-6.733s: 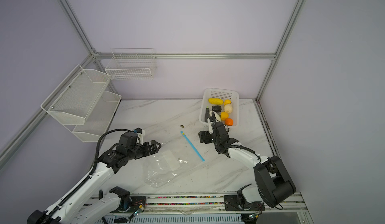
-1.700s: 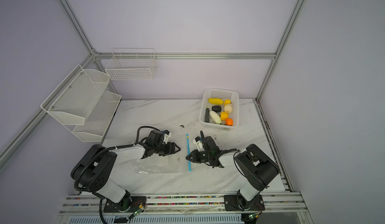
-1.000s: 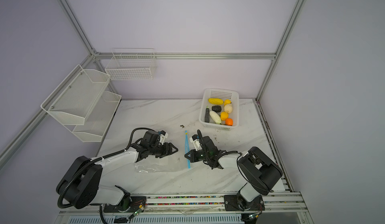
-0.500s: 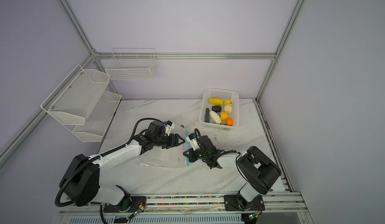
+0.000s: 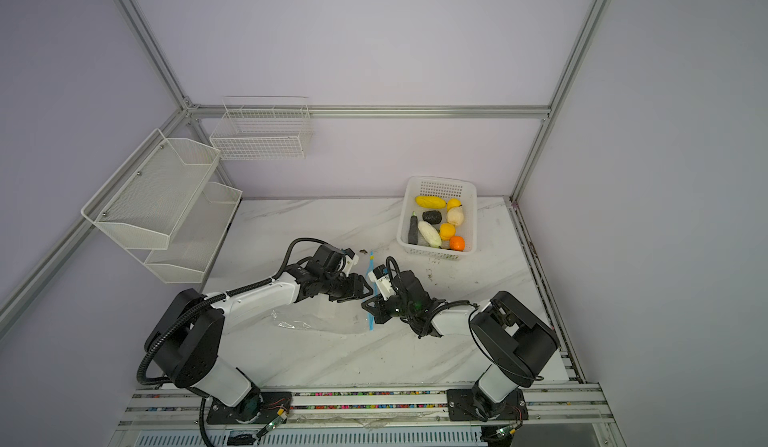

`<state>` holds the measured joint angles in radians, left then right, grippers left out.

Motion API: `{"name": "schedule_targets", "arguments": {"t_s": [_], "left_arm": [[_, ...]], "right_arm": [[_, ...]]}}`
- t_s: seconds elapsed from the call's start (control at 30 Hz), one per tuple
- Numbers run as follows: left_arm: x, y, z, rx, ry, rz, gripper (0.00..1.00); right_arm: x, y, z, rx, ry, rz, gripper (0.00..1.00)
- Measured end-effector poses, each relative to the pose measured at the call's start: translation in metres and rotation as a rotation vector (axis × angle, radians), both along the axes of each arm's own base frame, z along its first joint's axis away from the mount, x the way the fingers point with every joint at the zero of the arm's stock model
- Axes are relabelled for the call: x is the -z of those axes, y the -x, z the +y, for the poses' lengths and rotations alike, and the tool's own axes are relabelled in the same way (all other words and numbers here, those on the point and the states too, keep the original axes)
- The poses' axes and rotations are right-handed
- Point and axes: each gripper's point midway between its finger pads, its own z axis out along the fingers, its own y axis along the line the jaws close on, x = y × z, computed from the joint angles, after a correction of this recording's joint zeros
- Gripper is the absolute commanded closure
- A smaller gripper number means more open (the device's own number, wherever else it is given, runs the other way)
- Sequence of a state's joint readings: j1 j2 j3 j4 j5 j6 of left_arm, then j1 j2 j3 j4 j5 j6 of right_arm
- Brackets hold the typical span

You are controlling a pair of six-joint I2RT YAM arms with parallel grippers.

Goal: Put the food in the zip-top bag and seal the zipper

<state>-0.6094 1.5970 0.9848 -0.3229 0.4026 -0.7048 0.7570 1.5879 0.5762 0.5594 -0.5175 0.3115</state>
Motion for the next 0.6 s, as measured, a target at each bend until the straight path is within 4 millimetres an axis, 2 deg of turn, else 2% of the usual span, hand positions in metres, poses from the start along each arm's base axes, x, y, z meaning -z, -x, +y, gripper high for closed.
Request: {"name": "schedule_targets", "arguments": {"t_s": [0.33, 0.6], "left_arm": [[0.002, 0.001, 0.003, 0.022, -0.056, -0.029, 0.74], [0.008, 0.002, 0.012, 0.019, -0.112, -0.027, 0.84]], "right_arm": [[0.005, 0.003, 0.004, -0.017, -0.001, 0.008, 1.00], [0.006, 0.006, 0.006, -0.031, -0.008, 0.018, 1.00]]}}
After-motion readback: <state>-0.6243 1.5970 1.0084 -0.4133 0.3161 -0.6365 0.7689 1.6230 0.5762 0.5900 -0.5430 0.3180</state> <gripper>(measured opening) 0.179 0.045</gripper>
